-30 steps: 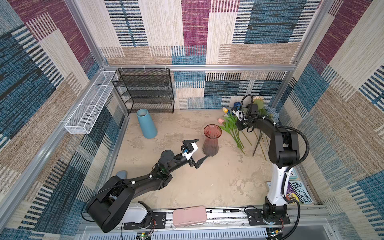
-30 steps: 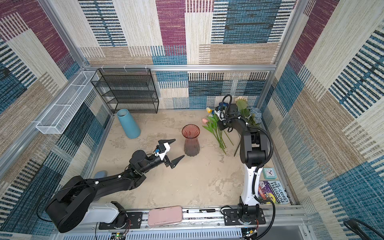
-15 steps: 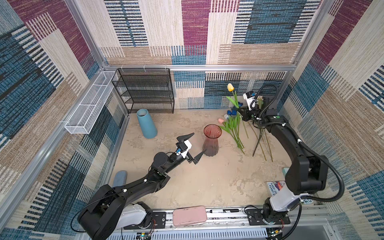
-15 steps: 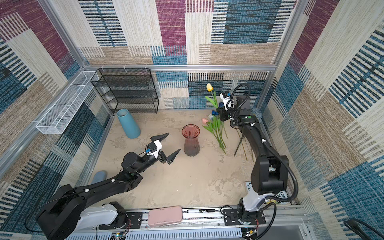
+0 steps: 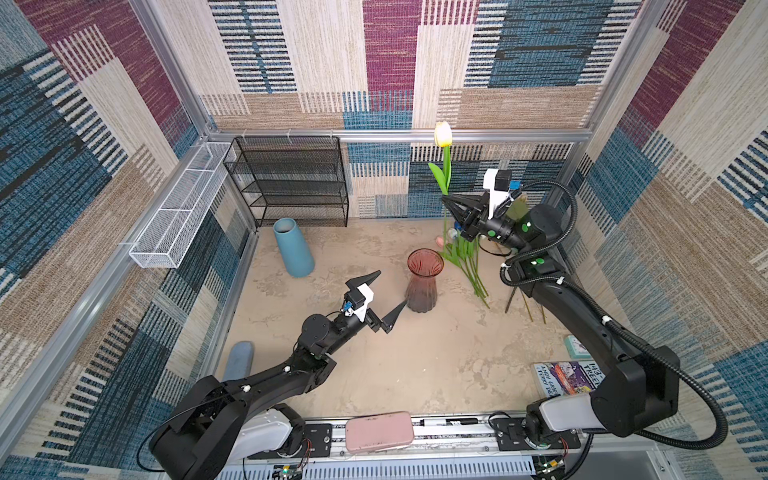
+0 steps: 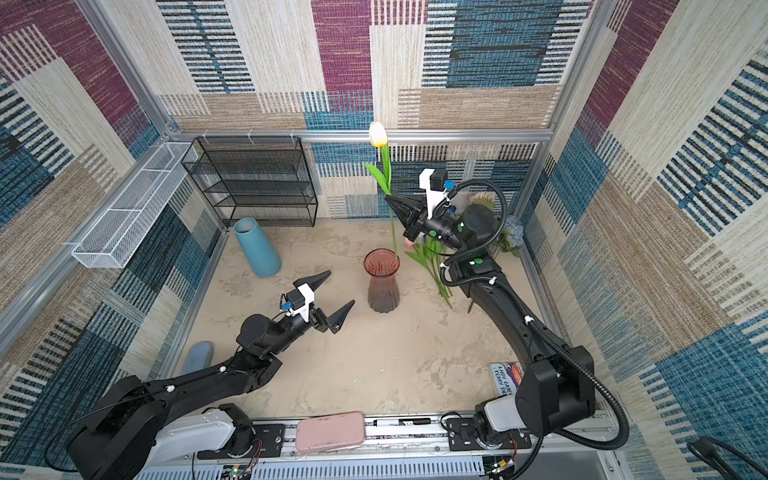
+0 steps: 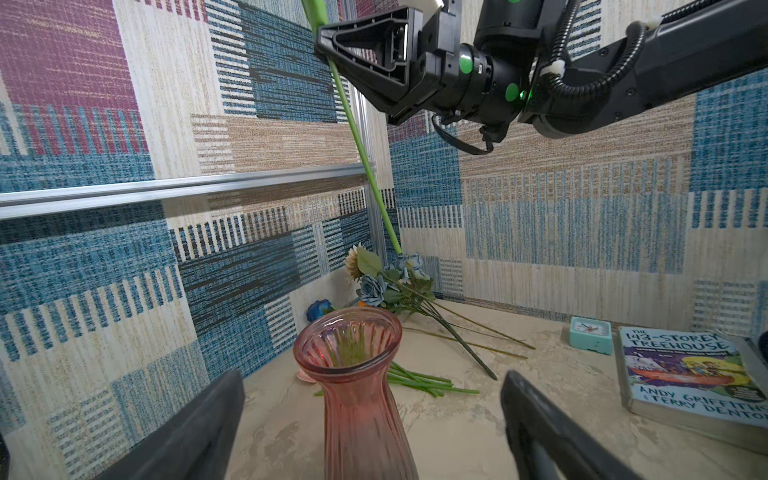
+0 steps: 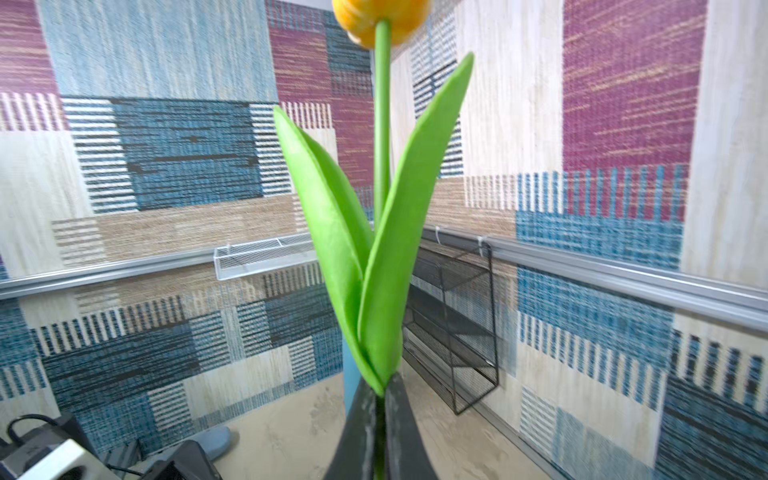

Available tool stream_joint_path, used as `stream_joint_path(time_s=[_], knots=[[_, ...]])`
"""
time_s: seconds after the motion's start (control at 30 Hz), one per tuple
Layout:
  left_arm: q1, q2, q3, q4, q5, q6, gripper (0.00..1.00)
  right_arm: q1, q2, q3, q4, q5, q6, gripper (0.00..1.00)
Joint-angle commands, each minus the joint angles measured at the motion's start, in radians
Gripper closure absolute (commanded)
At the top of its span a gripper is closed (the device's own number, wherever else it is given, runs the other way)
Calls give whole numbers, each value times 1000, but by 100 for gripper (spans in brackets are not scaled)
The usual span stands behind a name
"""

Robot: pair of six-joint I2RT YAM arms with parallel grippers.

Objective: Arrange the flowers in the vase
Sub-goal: 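Lift the yellow tulip with the right gripper and carry it over the vase, then lower the yellow tulip into the vase and open the right gripper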

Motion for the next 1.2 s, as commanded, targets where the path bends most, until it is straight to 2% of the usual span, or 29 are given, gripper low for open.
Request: stream_joint_path(time_s=[0.0, 0.2, 0.33, 0.47, 0.7, 0.87, 1.0, 1.17], knots=[[0, -10, -2, -12, -12, 12, 1, 24, 29, -38, 186, 44, 71, 95], [-1, -6, 5, -29, -3, 23, 1, 35, 75, -143, 293, 74, 16, 95], [0, 7, 3, -26, -4, 22, 1, 42, 94, -198, 338, 51, -46, 95], [0, 22, 4, -23, -9, 25, 1, 47, 98, -261, 344, 16, -107, 90], [0, 62, 12, 1, -13, 29, 1, 74, 122, -354, 331, -5, -204, 87], [0, 81, 23, 15, -9, 28, 1, 81, 137, -382, 294, 36, -261, 85], [0, 80, 21, 14, -10, 30, 1, 81, 140, -383, 251, 74, -285, 79], [0, 80, 13, 14, -19, 33, 1, 81, 144, -364, 164, 104, -315, 78]])
